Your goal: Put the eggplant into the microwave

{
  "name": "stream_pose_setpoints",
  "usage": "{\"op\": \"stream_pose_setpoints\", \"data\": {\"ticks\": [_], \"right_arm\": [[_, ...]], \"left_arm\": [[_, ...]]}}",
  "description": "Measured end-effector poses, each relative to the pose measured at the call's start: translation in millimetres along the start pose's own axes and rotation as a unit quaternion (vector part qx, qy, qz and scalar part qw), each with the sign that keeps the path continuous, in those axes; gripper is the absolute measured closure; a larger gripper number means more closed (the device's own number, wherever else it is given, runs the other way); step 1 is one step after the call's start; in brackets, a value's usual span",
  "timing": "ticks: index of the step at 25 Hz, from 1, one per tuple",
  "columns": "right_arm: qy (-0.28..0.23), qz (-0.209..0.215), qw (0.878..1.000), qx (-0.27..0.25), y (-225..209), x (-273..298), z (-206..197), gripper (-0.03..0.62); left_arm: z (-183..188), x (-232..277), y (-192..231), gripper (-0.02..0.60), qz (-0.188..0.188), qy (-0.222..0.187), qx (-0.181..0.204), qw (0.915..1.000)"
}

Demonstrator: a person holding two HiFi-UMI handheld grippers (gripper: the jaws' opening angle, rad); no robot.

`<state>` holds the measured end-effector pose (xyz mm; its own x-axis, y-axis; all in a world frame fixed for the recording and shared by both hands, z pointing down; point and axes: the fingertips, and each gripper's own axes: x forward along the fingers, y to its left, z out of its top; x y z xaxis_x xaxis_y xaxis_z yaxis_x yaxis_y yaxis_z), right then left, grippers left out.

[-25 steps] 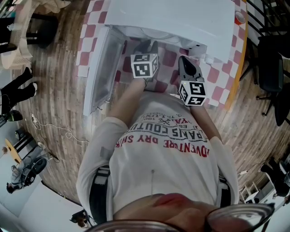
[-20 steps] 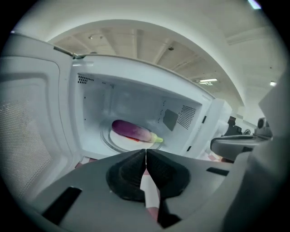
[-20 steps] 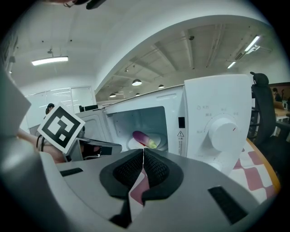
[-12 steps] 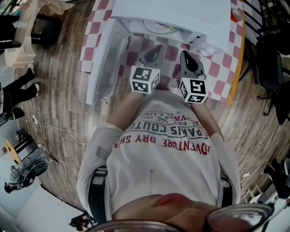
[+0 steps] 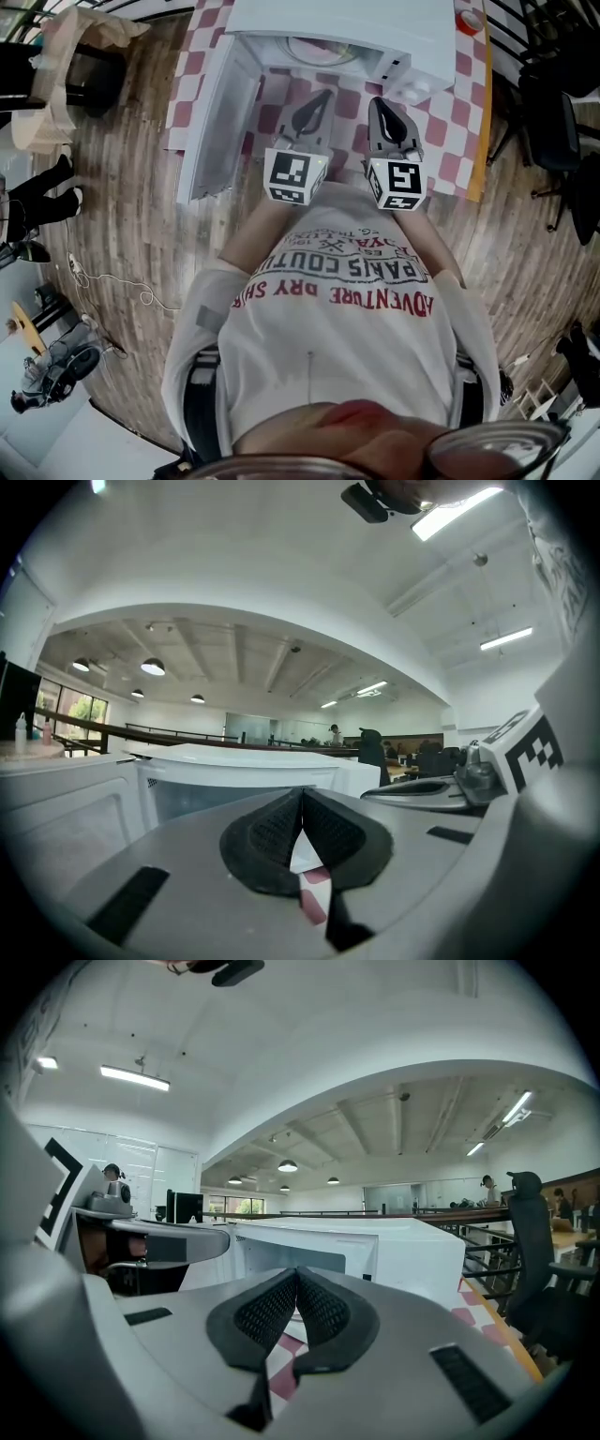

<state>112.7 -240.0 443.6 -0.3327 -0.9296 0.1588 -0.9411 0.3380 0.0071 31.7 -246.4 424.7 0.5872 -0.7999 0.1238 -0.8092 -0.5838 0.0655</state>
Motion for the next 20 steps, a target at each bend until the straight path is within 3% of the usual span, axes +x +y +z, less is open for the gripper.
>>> {"op": "stream_pose_setpoints", "data": {"ticks": [14,20], "right_arm": [[0.004,0.006,1.0,-0.006,1.7,-11.4,-2.5,0.568],[0.002,0.006,1.0,-0.002,0.8,-9.0,-2.7,0.568]], "left_arm": [[7.4,-8.9,-5.9,0.555,0.001,-0.016,-0.023,0.9996],[6.3,-5.1,-6.0,0.555,-0.001,-0.013,-0.008,0.9999]]}}
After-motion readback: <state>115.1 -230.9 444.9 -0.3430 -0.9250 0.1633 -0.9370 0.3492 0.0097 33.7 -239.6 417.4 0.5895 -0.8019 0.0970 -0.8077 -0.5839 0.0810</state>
